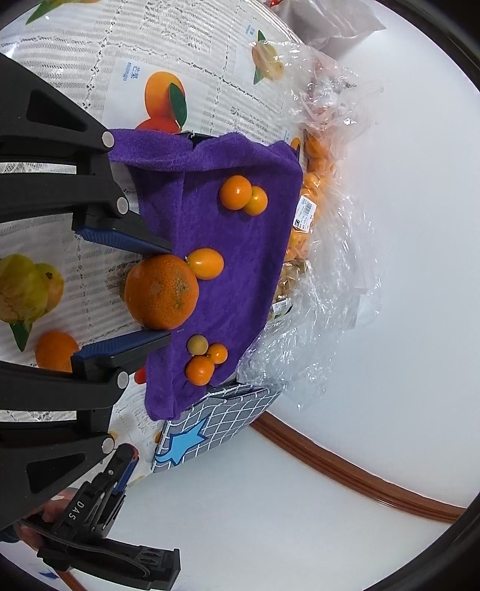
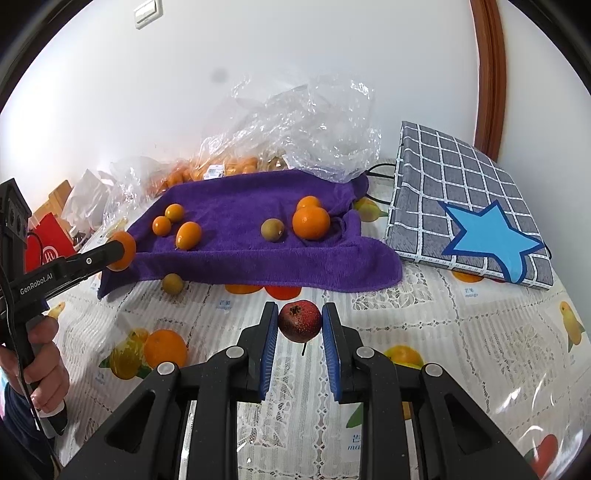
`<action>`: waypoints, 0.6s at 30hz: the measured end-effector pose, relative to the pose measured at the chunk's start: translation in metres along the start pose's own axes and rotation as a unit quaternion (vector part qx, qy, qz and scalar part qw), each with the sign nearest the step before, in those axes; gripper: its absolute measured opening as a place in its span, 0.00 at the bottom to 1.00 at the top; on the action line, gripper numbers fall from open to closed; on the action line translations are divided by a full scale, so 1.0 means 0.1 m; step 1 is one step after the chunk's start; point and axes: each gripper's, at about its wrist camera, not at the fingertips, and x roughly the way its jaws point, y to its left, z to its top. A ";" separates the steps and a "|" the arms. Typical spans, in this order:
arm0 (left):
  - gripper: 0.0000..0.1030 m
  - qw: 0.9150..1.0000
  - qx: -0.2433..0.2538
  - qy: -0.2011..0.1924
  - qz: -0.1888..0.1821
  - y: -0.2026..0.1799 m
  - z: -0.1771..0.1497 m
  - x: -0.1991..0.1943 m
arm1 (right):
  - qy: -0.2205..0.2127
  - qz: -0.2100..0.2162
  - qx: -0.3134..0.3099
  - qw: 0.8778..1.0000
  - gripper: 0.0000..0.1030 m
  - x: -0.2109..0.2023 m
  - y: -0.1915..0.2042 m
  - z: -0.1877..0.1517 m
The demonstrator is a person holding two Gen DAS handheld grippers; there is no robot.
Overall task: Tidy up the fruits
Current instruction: 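Lift both held fruits and carry them over the purple towel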
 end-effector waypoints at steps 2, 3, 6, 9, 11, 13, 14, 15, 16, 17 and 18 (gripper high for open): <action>0.38 1.000 0.001 -0.003 0.004 0.00 0.03 0.00 | -0.002 0.000 0.000 1.000 0.23 0.00 0.00 0.02; 0.38 1.000 0.002 -0.005 0.006 0.00 0.04 -0.01 | -0.003 0.000 0.000 1.000 0.23 0.00 0.00 0.03; 0.38 1.000 0.006 -0.010 0.004 0.02 0.09 -0.04 | -0.006 0.000 -0.002 1.000 0.23 0.01 0.00 0.08; 0.38 1.000 0.002 -0.009 0.001 0.07 0.18 -0.05 | -0.014 0.004 -0.006 1.000 0.23 0.02 0.01 0.16; 0.38 1.000 0.001 -0.011 0.004 0.11 0.26 -0.05 | -0.021 0.004 -0.009 1.000 0.23 0.03 0.02 0.23; 0.38 1.000 0.007 -0.018 0.014 0.15 0.35 -0.07 | -0.028 0.006 -0.009 1.000 0.23 0.05 0.02 0.32; 0.38 1.000 0.010 -0.021 0.020 0.17 0.40 -0.07 | -0.033 0.010 -0.008 0.999 0.23 0.07 0.03 0.37; 0.38 0.999 0.011 -0.025 0.026 0.20 0.45 -0.07 | -0.035 0.013 -0.008 0.999 0.23 0.09 0.04 0.41; 0.38 0.999 0.008 -0.027 0.030 0.24 0.50 -0.06 | -0.037 0.015 -0.009 0.999 0.23 0.11 0.05 0.45; 0.38 0.999 0.004 -0.028 0.032 0.26 0.54 -0.05 | -0.038 0.016 -0.011 0.999 0.23 0.15 0.07 0.50; 0.38 0.999 -0.001 -0.029 0.033 0.29 0.59 -0.03 | -0.040 0.018 -0.013 0.999 0.23 0.18 0.09 0.54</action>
